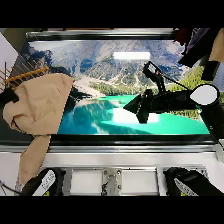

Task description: Fold the clothes and pants, and hang the long-sleeved shirts on hangers.

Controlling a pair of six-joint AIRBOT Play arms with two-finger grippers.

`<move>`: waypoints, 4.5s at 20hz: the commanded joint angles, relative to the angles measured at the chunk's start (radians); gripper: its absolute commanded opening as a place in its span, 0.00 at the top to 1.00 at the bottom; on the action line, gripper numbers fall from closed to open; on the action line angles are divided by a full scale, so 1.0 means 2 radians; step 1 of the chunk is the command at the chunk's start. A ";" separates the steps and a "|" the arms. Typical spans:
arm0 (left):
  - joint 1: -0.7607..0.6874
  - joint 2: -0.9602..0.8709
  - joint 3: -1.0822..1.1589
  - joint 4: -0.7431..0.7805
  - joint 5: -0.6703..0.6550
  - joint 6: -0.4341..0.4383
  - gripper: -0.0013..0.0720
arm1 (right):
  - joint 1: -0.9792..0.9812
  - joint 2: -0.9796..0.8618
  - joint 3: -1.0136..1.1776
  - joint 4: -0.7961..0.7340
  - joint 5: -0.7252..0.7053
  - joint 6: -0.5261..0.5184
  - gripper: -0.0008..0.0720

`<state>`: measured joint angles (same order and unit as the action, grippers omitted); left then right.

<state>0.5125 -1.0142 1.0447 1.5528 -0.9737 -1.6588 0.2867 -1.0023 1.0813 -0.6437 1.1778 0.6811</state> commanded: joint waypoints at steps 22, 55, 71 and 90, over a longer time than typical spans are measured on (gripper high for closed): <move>-0.055 -0.013 -0.046 0.007 0.114 -0.016 0.96 | 0.001 0.000 0.000 0.000 0.000 0.000 0.96; -0.530 -0.128 0.222 0.009 -0.002 -0.048 0.96 | -0.287 0.141 0.004 -0.118 -0.159 0.224 0.96; -0.318 -0.128 -0.143 -0.281 0.064 -0.017 0.01 | -0.287 -0.134 -0.019 -0.179 -0.031 0.273 0.32; -0.395 -0.229 -0.093 -0.306 0.092 -0.007 0.40 | -0.165 -0.276 -0.024 -0.168 -0.104 0.296 0.32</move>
<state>-0.2653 -1.4445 0.8295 0.9413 -0.7650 -1.6733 -0.0658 -1.5429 1.0332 -0.9802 0.9897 1.2732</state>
